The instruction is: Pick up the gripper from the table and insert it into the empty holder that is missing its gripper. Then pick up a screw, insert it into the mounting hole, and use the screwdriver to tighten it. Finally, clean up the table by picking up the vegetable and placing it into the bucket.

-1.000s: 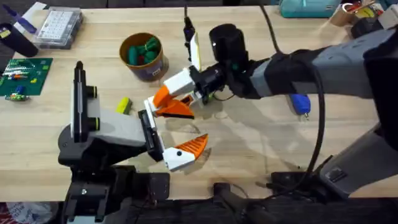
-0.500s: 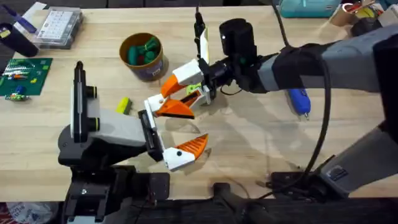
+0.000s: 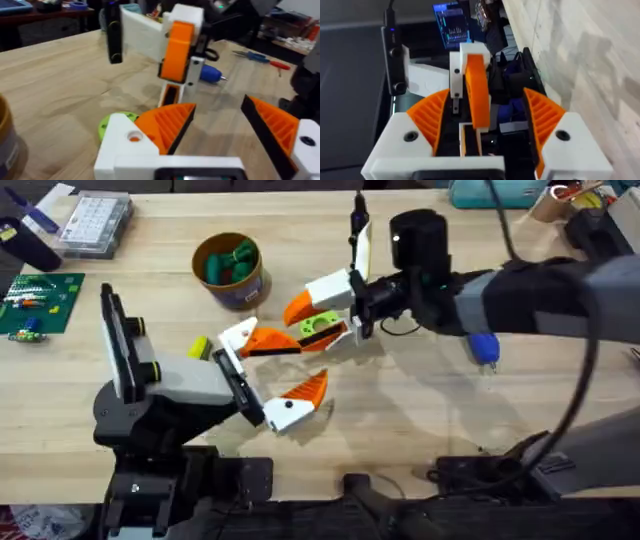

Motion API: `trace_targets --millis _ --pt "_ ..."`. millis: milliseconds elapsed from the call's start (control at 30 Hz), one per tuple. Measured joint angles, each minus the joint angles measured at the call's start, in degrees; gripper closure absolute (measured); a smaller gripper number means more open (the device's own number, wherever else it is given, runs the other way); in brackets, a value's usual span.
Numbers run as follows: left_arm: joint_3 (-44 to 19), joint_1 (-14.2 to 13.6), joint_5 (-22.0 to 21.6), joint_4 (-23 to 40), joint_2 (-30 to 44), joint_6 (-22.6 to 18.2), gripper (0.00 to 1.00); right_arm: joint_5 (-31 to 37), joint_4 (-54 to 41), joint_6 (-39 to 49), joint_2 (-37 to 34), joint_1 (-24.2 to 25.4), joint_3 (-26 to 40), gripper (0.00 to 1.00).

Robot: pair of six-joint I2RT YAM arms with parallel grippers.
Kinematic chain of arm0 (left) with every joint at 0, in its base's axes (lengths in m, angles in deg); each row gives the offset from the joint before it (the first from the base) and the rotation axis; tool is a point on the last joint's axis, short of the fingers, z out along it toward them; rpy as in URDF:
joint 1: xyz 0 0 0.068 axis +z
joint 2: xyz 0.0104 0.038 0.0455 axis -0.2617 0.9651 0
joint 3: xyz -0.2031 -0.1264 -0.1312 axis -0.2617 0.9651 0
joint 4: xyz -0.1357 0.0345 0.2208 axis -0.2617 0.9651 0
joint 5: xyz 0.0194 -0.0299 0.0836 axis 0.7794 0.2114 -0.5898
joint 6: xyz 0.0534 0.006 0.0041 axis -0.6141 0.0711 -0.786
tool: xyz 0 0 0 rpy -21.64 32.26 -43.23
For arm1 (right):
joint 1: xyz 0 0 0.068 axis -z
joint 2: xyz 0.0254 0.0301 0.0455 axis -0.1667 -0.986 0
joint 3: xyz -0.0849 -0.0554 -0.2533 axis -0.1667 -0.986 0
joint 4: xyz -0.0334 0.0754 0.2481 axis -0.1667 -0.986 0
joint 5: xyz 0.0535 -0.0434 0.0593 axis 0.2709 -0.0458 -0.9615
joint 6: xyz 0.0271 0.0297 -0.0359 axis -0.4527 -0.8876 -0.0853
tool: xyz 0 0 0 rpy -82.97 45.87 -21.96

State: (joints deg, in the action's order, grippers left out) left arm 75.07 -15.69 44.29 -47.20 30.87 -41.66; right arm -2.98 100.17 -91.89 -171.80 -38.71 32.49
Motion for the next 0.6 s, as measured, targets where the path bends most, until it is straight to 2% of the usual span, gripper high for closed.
trace_targets --millis 133,200,433,533,567,600 --pt "0.0 0.0 -3.42 0.0 0.0 0.0 0.011 0.43 0.19 0.21 2.17 -0.11 -0.14 0.163" --pt "0.0 0.0 -4.72 0.0 0.0 0.0 0.011 1.1 -0.25 0.31 2.4 -0.79 -0.14 0.12" --pt "0.0 0.0 -6.71 -0.2 0.0 0.0 0.011 3.11 -0.77 0.41 2.4 -4.64 -0.2 0.111" --pt "0.0 0.0 -6.87 -0.22 0.0 0.0 0.011 3.6 -0.83 0.49 2.4 -5.49 -0.2 0.221" --pt "0.0 0.0 -6.89 -0.22 0.0 0.0 0.011 3.78 -0.85 0.77 2.4 -5.53 -0.2 0.3" --pt "0.0 0.0 -6.96 -0.22 0.0 0.0 0.011 4.15 -0.9 0.61 2.4 -5.54 -0.2 0.437"
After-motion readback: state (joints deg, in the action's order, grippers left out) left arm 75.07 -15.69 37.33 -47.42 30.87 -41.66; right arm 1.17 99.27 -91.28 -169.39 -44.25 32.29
